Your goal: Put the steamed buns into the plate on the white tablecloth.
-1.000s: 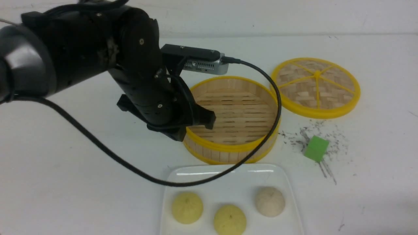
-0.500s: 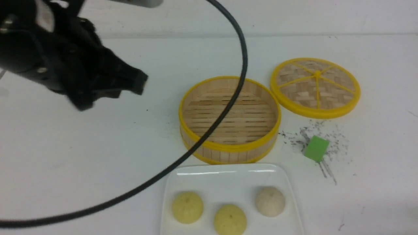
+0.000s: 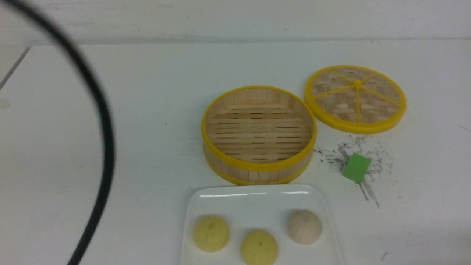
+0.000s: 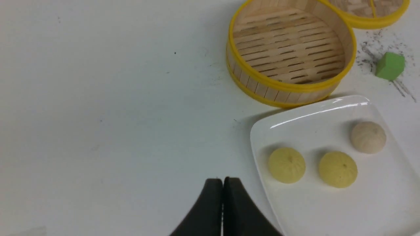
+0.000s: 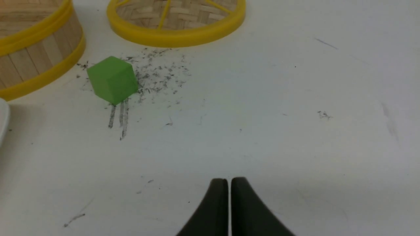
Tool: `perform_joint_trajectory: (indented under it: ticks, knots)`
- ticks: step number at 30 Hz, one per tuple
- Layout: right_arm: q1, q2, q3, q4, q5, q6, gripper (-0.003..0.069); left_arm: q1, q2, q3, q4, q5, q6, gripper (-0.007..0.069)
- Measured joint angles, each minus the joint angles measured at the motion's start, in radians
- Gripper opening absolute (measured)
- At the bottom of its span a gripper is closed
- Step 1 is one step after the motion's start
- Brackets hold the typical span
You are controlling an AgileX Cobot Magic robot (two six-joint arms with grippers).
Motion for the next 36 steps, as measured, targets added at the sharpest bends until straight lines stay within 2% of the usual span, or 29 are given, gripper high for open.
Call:
perform_joint_trajectory:
  ticks: [3,6,9,14,20,32,35,36]
  knots:
    - [0.000,0.000,0.000,0.000,0.000,0.000,0.0039,0.000,-0.081,0.128,-0.001,-0.077,-0.066,0.0031]
    - [-0.001,0.000,0.000,0.000,0.000,0.000,0.0044,0.000,-0.198,0.371,-0.001,-0.248,-0.203,0.0033]
    - [-0.001,0.000,0.000,0.000,0.000,0.000,0.0048,0.000,-0.253,0.519,0.015,-0.391,-0.305,0.0033]
    - [-0.001,0.000,0.000,0.000,0.000,0.000,0.0057,0.000,-0.279,0.685,0.043,-0.629,-0.448,0.0035]
    - [-0.001,0.000,0.000,0.000,0.000,0.000,0.0058,0.000,-0.279,0.768,0.051,-0.688,-0.477,0.0037]
    - [-0.001,0.000,0.000,0.000,0.000,0.000,0.0082,0.000,-0.279,0.789,0.087,-0.620,-0.473,0.0048]
    - [-0.001,0.000,0.000,0.000,0.000,0.000,0.0088,0.000,-0.279,0.789,0.094,-0.631,-0.436,0.0051]
    - [-0.001,0.000,0.000,0.000,0.000,0.000,0.0090,0.001,-0.279,0.789,0.094,-0.652,-0.392,0.0052]
